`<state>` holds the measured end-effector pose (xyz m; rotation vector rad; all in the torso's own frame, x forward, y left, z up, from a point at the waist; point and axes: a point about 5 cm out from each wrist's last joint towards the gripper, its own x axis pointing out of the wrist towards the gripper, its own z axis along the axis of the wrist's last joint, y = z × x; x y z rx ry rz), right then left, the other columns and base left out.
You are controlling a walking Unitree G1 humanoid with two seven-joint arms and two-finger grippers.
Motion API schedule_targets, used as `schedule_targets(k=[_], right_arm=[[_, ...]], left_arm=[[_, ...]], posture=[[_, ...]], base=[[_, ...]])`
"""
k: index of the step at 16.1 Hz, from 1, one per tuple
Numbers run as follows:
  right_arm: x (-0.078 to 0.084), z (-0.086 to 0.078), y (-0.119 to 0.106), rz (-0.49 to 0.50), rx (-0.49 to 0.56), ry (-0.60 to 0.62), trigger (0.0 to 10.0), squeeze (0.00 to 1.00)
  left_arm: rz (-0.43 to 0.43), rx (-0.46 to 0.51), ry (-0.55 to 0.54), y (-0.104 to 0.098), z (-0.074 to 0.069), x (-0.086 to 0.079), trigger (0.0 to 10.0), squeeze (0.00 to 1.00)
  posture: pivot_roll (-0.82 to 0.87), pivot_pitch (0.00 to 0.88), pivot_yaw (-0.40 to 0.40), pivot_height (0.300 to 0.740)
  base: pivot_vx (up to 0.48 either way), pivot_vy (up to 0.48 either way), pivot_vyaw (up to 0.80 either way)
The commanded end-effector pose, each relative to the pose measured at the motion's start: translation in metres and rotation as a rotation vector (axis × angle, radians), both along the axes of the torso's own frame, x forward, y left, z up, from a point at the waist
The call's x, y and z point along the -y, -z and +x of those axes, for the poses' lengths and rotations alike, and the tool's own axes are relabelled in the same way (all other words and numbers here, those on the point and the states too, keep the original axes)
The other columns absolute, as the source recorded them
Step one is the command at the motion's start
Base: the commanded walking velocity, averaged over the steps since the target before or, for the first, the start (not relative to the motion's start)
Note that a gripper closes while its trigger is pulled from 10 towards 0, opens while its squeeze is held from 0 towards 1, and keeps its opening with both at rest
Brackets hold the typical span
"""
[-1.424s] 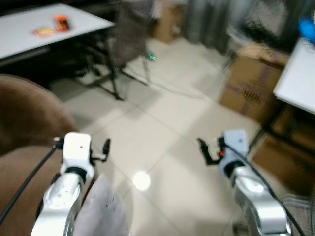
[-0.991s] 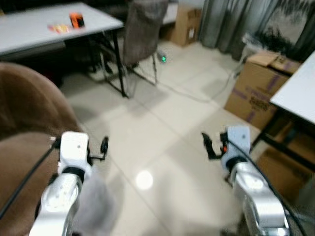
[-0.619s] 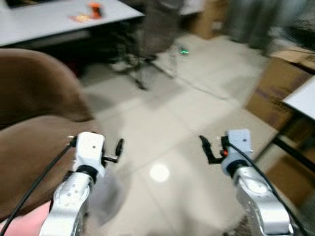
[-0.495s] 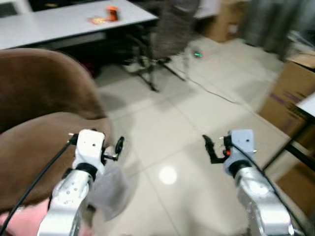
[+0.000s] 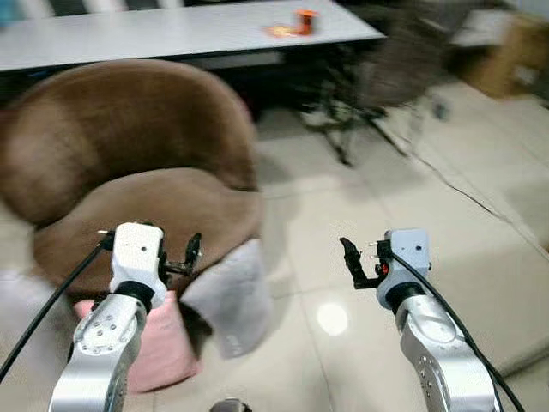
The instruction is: Move the pillow to the sofa from floor
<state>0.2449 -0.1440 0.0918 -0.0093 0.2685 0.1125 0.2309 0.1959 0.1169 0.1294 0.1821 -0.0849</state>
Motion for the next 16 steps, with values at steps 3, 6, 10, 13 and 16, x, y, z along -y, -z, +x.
schedule_targets(k=[3,6,10,13,16], right_arm=[[-0.002,0.011,-0.005,0.006,0.024,-0.023,10.0,1.0],[0.003,0.017,-0.003,-0.02,0.012,-0.017,10.0,1.0],[0.0,0.024,-0.006,-0.046,0.027,-0.067,10.0,1.0],[-0.001,0.025,-0.004,-0.048,0.025,-0.068,10.0,1.0],[0.0,0.025,-0.004,-0.068,0.028,-0.07,10.0,1.0]], left_arm=[[0.014,0.002,-0.023,-0.002,-0.003,-0.003,10.0,0.0],[0.018,0.005,-0.026,-0.001,-0.005,0.002,10.0,0.0],[0.025,-0.005,-0.035,0.005,-0.012,0.006,10.0,0.0],[0.033,-0.001,-0.04,0.004,-0.011,0.005,10.0,0.0],[0.042,0.015,-0.035,0.004,-0.01,0.003,10.0,0.0]], posture=[[-0.12,0.0,0.006,0.74],[-0.09,0.0,-0.041,0.74],[-0.09,0.0,-0.065,0.74],[-0.08,0.0,-0.069,0.74],[-0.09,0.0,-0.061,0.74]], base=[[0.349,0.0,0.8],[0.352,0.0,0.8],[0.347,0.0,0.18],[0.342,0.0,0.13],[0.226,0.0,0.0]])
